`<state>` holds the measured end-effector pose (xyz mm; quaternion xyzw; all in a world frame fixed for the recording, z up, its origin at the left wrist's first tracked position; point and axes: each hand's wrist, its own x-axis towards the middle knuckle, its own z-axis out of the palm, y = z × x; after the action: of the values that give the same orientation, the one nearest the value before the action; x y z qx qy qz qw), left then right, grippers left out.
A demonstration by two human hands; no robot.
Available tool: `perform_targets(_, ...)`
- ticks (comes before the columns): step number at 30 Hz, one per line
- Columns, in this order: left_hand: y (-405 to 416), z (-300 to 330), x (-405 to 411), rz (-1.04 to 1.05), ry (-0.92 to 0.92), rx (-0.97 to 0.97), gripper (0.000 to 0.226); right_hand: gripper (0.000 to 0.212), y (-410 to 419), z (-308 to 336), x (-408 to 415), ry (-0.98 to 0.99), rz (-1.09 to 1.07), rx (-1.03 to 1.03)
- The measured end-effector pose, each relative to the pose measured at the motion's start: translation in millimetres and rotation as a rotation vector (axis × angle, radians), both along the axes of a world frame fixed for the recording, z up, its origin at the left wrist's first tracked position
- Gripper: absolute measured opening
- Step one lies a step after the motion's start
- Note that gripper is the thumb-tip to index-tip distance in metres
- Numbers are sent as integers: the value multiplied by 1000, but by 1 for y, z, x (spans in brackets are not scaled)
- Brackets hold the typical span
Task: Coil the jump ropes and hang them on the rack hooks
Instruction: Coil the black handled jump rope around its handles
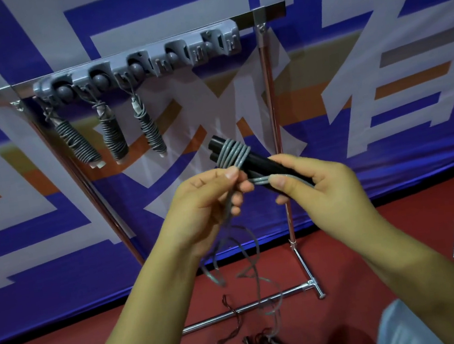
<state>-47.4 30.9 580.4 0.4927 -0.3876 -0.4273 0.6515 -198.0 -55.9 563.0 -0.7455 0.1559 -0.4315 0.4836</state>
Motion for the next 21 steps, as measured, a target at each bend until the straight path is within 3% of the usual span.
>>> perform_targets(12, 8, 7, 14, -142, -26, 127, 20, 31, 3, -9, -4, -88, 0, 200)
perform_targets(18, 9, 3, 20, 4, -369, 223, 17, 20, 3, -14, -6, -114, 47, 334)
perform_targets(21, 9, -1, 15, 10, -435, 220, 18, 22, 0, -9, -8, -123, 78, 344)
